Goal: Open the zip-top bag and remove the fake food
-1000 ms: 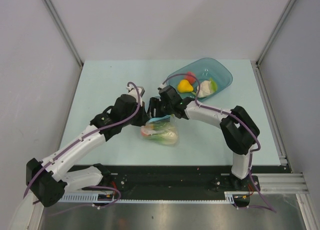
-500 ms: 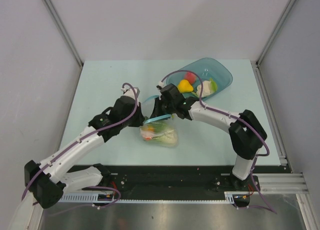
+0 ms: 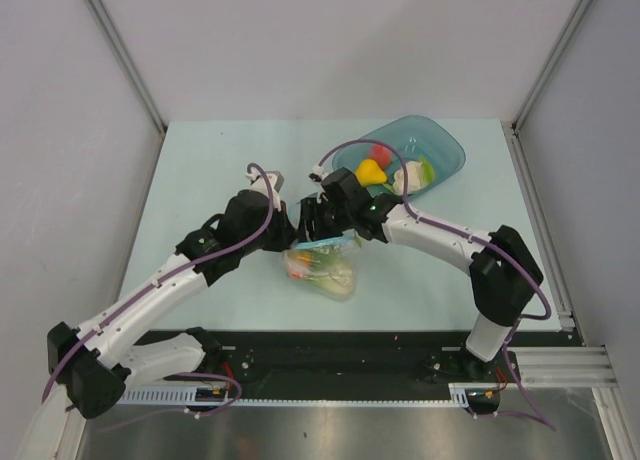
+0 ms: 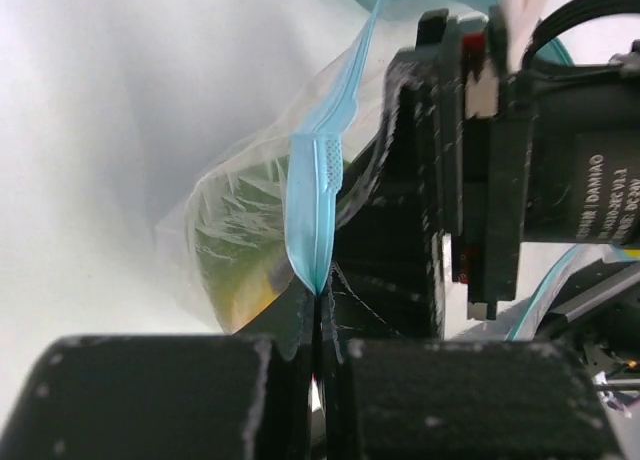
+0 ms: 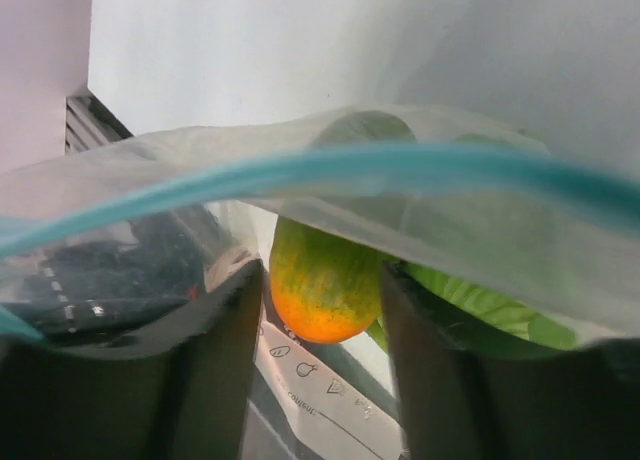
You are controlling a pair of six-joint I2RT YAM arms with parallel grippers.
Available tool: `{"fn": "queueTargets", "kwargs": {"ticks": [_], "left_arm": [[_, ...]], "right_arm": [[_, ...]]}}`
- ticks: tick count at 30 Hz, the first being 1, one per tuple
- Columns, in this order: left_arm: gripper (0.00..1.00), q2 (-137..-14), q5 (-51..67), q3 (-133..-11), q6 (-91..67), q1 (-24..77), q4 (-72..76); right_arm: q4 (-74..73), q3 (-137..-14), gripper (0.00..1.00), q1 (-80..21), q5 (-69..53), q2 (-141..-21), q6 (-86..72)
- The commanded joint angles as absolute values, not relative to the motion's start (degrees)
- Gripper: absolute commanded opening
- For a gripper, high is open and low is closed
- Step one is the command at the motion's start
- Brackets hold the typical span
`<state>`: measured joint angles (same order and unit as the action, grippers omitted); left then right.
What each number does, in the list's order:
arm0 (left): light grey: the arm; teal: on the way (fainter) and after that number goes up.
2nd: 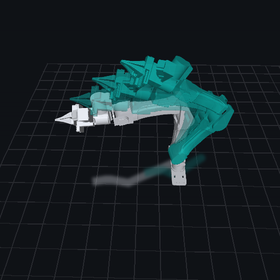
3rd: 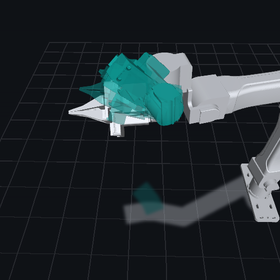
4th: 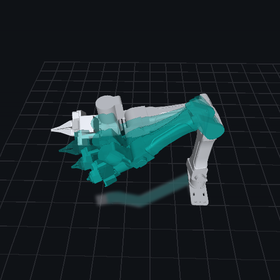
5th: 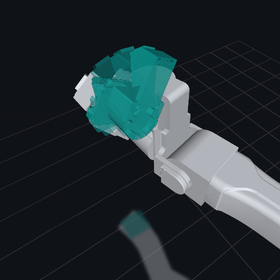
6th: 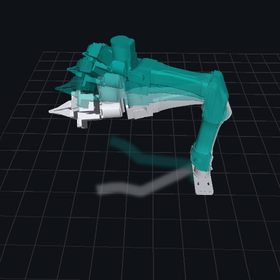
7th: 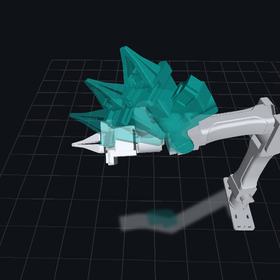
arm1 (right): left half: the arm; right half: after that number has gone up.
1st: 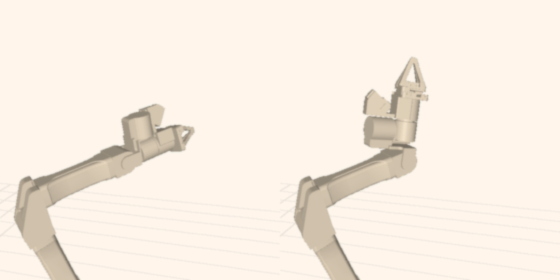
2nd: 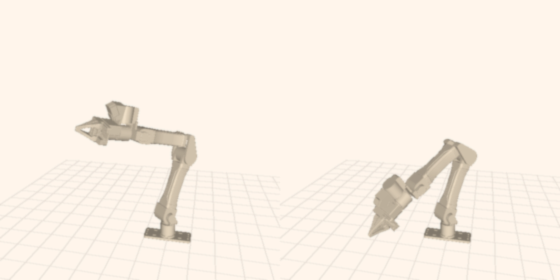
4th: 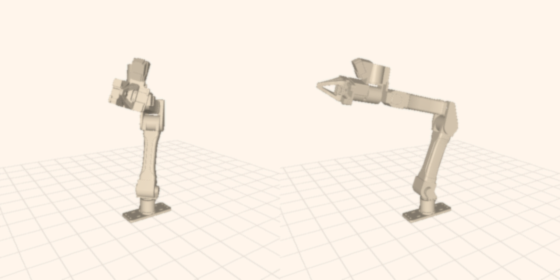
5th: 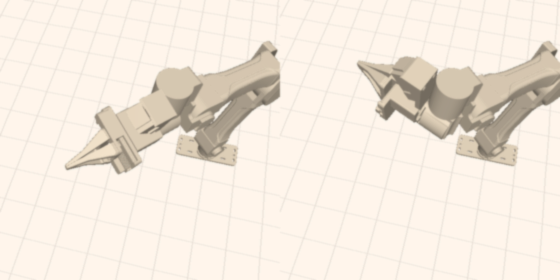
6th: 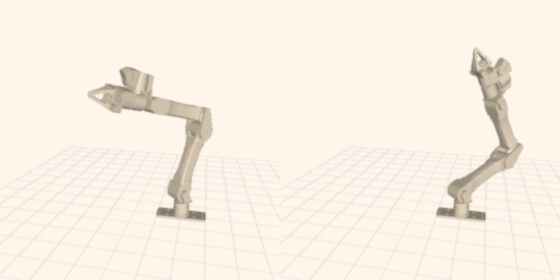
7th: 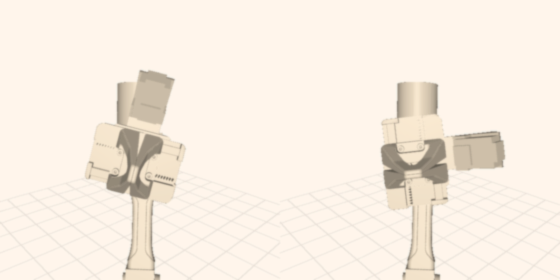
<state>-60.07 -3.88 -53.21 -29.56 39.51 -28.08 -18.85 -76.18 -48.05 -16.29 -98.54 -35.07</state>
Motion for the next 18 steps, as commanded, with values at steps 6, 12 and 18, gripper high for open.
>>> {"fn": "queueTargets", "kwargs": {"ticks": [6,12,18], "left_arm": [[0.0,-61.35,-1.67,-52.91,-30.67,39.81,-26.82],[0.0,-64.69,-3.07,-55.72,-30.93,39.81,-29.97],[0.0,-61.53,-5.01,-52.13,-34.19,39.81,-31.11]], "right_arm": [[-14.51,-76.29,0.85,-51.5,-17.67,-105.8,-37.87],[-12.4,-76.29,0.84,-54.22,-15.03,-110.56,-38.85],[-10.29,-76.29,0.59,-54.58,-14.32,-110.74,-38.15]]}}
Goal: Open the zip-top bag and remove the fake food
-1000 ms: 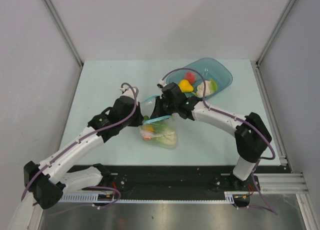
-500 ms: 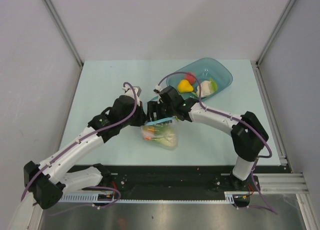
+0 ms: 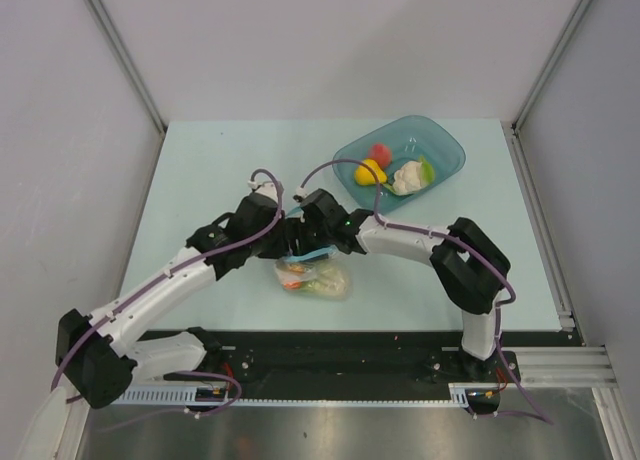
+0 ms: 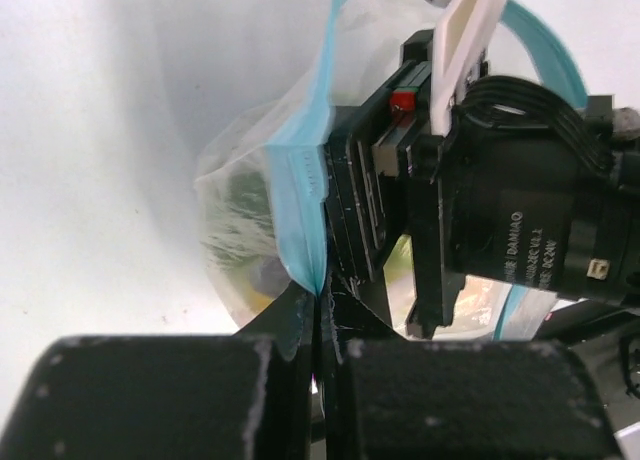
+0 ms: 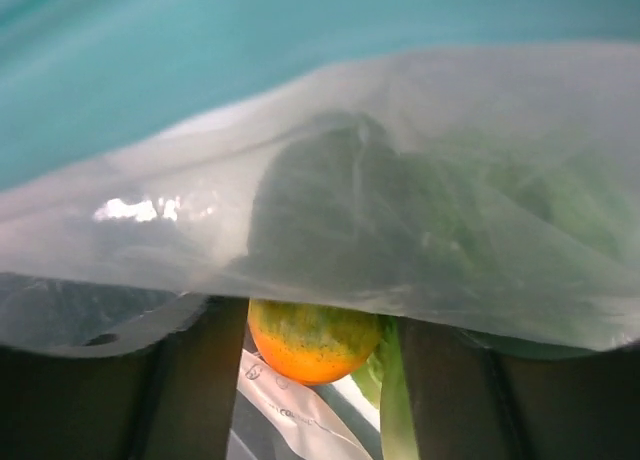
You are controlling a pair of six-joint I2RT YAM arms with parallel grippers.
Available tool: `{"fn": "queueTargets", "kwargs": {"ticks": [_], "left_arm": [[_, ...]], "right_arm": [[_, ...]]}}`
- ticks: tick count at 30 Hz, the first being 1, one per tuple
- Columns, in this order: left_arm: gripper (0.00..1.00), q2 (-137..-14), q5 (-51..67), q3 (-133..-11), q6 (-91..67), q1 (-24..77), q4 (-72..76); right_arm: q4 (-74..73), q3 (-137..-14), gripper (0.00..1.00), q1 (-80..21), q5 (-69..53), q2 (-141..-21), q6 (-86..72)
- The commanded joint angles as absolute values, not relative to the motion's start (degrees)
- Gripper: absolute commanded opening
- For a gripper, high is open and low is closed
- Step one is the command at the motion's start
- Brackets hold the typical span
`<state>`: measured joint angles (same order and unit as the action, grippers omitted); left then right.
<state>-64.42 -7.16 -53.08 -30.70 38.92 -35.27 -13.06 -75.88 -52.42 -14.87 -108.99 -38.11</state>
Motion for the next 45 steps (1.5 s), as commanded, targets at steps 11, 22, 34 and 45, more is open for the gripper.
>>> {"fn": "queueTargets", "kwargs": {"ticks": [11,22,34,45], "left_arm": [[0.01,-57.92,-12.92,-50.54,-36.74,39.46,-36.56],[0.0,-56.51,-11.35,-50.1,-33.4,38.67,-33.67],[0.0,-59.41,-3.6,-52.64,-32.52,38.58,-33.65],[0.0,-58.18,-3.52,-52.56,-33.13,38.58,-34.89]], "right_arm": [[-19.59,-76.29,0.0,-52.3,-12.39,-101.26,-32.79],[-26.55,-75.15,0.0,-51.33,-9.05,-87.99,-25.59],[-13.28,-72.25,0.0,-52.47,-14.76,-77.87,-16.79],[-9.49,-72.33,0.0,-36.06,-0.35,-74.71,-28.73]]}}
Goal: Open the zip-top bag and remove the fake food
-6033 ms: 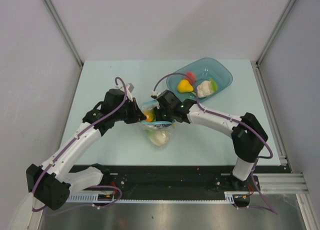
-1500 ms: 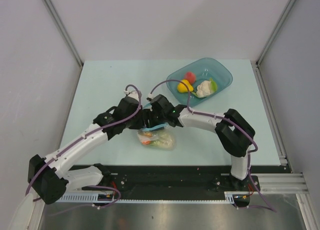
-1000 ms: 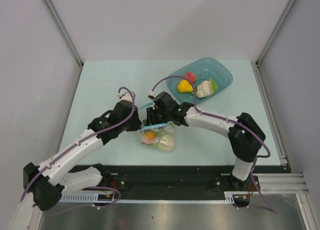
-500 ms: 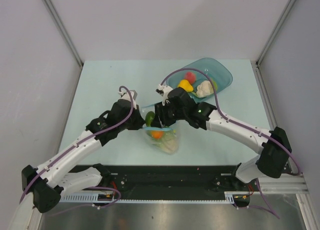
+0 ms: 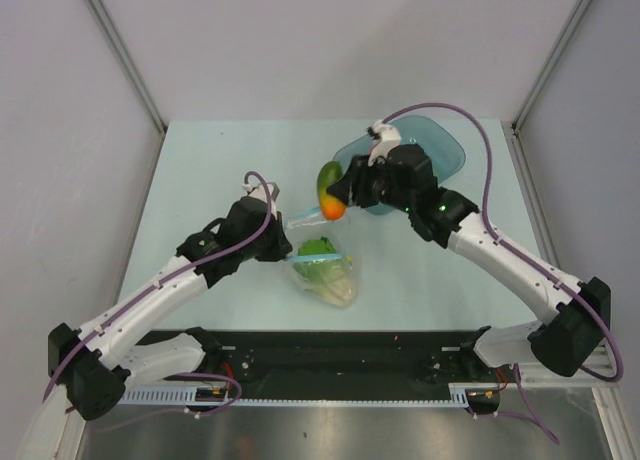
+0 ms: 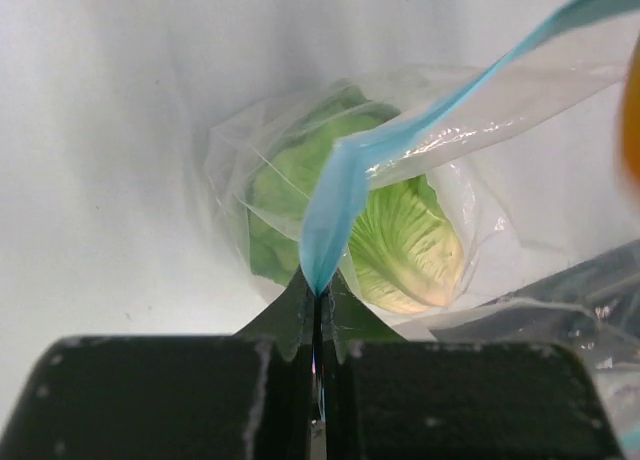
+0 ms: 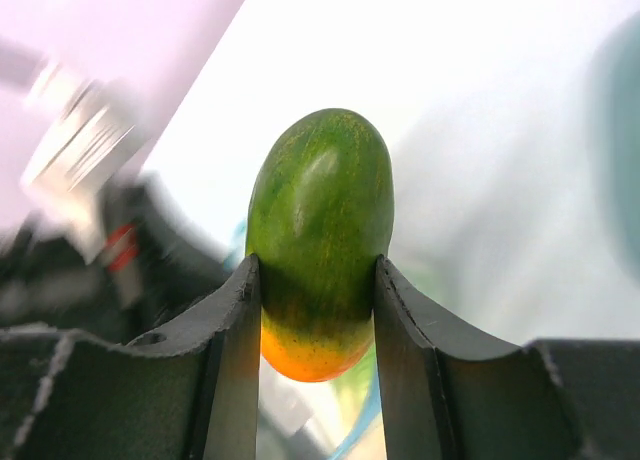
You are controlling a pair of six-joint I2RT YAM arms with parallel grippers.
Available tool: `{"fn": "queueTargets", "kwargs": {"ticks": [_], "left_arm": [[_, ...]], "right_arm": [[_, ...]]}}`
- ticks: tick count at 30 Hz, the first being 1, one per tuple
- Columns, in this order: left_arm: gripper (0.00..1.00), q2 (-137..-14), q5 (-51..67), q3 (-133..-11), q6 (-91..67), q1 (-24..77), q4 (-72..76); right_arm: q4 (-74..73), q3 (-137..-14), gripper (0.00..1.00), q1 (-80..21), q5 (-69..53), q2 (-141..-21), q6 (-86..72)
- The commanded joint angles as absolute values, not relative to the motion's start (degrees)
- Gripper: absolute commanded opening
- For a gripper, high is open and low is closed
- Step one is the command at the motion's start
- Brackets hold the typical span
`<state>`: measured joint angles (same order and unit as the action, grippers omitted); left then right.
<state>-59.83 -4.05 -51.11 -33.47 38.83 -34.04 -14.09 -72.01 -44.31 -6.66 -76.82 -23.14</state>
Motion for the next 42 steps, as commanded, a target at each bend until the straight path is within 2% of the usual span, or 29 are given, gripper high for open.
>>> {"fn": "queueTargets", "kwargs": {"ticks": [1,6,10,13,14,16,17,19,20,22,23,28,31,34,35,38,40,42], "left_arm": [[0.0,-58.1,-3.43,-52.56,-33.22,38.58,-35.15],[0.01,-57.3,-2.82,-53.26,-33.57,38.67,-34.81],[0.0,-57.39,-1.94,-55.89,-34.19,38.58,-35.24],[0.0,-57.66,-1.14,-57.91,-34.89,38.58,-35.77],[0.0,-57.57,-0.88,-58.35,-35.33,38.58,-35.86],[0.0,-57.31,-0.62,-59.15,-35.51,38.58,-35.77],[0.0,-57.3,-0.62,-59.15,-35.51,38.58,-35.77],[0.0,-57.48,-0.7,-59.15,-35.51,38.58,-35.68],[0.0,-57.65,-0.7,-59.15,-35.42,38.58,-35.6],[0.0,-58.35,-0.53,-59.15,-35.25,38.58,-35.33],[0.0,-58.62,-0.53,-59.15,-35.16,38.58,-35.16],[0.0,-60.11,0.97,-60.38,-33.93,38.58,-34.72],[0.0,-60.82,0.88,-61.08,-33.14,38.58,-34.98],[0.01,-60.82,0.97,-61.26,-32.7,38.58,-34.8],[0.0,-60.91,1.05,-61.35,-32.35,38.58,-34.63],[0.0,-61.26,0.53,-61.96,-31.38,38.58,-35.06],[0.0,-61.43,0.53,-62.49,-30.77,38.58,-35.24],[0.0,-61.7,0.53,-62.67,-30.59,38.58,-35.16]], "right_arm": [[-9.14,-72.33,0.0,-34.03,-0.87,-75.32,-31.0],[-8.0,-72.33,0.0,-21.65,-6.84,-81.9,-32.52],[-7.56,-73.12,0.01,-16.1,-10.28,-88.93,-31.91],[-9.57,-74.18,0.13,-13.46,-9.58,-94.38,-29.28],[-10.02,-75.14,0.21,-12.75,-10.02,-96.92,-29.01],[-11.33,-76.11,0.32,-11.61,-10.55,-98.69,-28.39],[-11.86,-77.16,0.48,-11.43,-10.2,-99.83,-27.95],[-14.92,-79.09,0.66,-11.34,-9.41,-100.54,-26.46],[-15.9,-79.8,0.81,-11.6,-8.88,-100.63,-25.93],[-19.75,-81.91,0.96,-12.21,-8.27,-99.85,-24.36],[-21.6,-82.87,1.0,-13.26,-7.22,-99.41,-23.82],[-32.15,-86.13,0.99,-20.63,-7.03,-91.26,-20.49],[-34.97,-86.13,0.91,-30.38,-4.94,-84.76,-17.41],[-37.78,-85.87,0.75,-39.35,-2.22,-81.66,-16.35],[-38.31,-85.78,0.66,-41.46,-1.85,-80.26,-16.09],[-39.99,-85.34,0.49,-48.5,2.0,-79.02,-15.47],[-40.52,-84.9,0.39,-52.18,4.03,-79.54,-15.12],[-41.57,-84.73,0.36,-53.34,4.57,-81.64,-15.38]]}}
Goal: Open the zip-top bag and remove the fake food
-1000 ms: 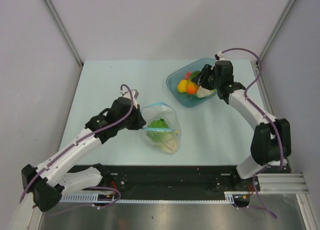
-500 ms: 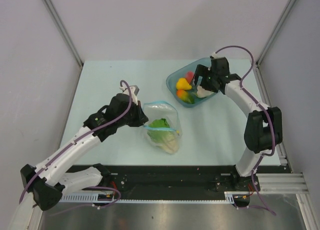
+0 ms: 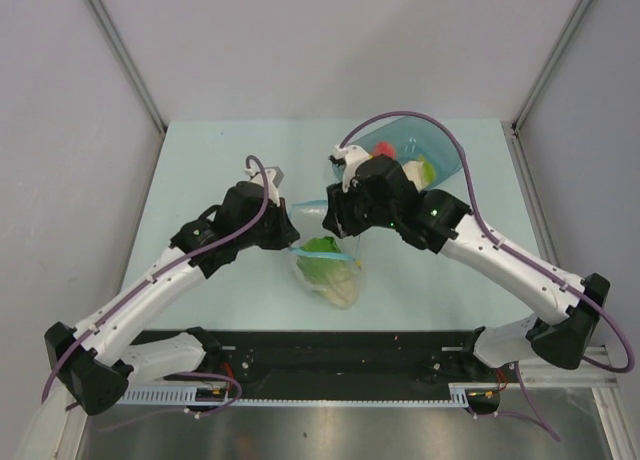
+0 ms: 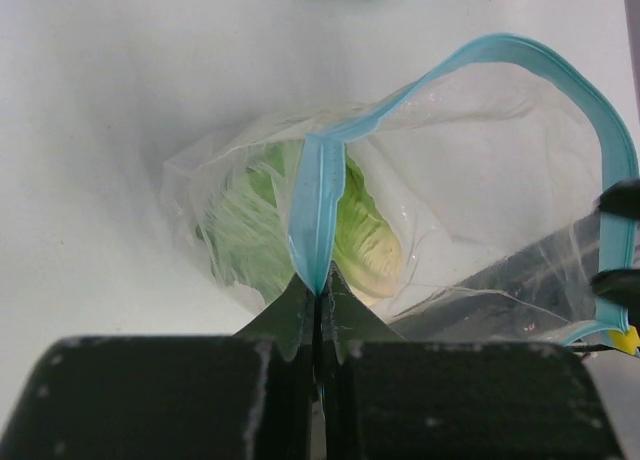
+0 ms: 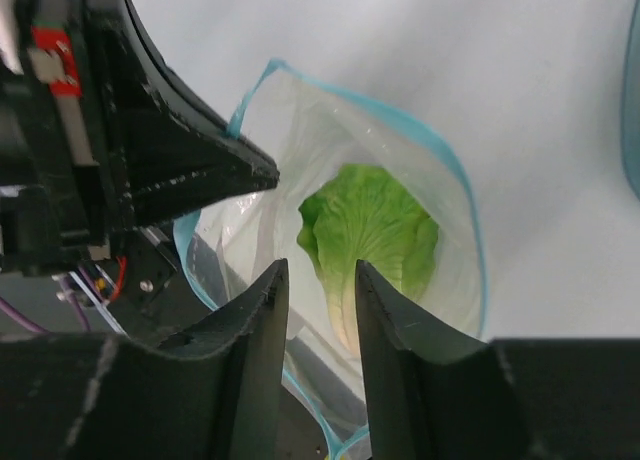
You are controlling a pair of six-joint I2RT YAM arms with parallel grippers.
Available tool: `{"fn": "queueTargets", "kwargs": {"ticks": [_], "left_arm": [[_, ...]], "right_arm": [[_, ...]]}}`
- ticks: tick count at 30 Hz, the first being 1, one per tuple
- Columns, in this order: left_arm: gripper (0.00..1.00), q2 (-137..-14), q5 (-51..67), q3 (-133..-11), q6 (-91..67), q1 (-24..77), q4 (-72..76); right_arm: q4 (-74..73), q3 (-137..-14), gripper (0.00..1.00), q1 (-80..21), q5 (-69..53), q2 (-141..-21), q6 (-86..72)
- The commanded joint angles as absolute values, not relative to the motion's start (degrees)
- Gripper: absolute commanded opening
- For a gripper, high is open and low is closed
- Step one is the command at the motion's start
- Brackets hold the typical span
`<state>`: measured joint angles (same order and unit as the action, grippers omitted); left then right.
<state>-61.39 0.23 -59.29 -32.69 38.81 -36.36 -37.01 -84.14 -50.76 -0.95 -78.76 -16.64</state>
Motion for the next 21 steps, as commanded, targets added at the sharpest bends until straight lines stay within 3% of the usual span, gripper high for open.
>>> {"fn": "queueTargets", "kwargs": {"ticks": [1,6,15,21], "left_arm": [[0.0,-61.79,0.53,-62.75,-30.41,38.58,-35.24],[0.0,-62.05,0.79,-63.63,-29.79,38.58,-35.59],[0.0,-63.19,1.41,-64.51,-29.27,38.58,-34.89],[0.0,-63.46,1.58,-64.07,-29.27,38.58,-34.45]], "right_arm": [[-41.75,-84.64,0.33,-53.61,4.05,-82.35,-15.99],[-42.36,-84.55,0.33,-52.74,0.71,-88.84,-18.54],[-47.62,-84.38,0.54,-51.42,-4.31,-97.9,-18.72],[-46.06,-80.43,0.71,-52.82,-5.98,-97.65,-17.84]]}}
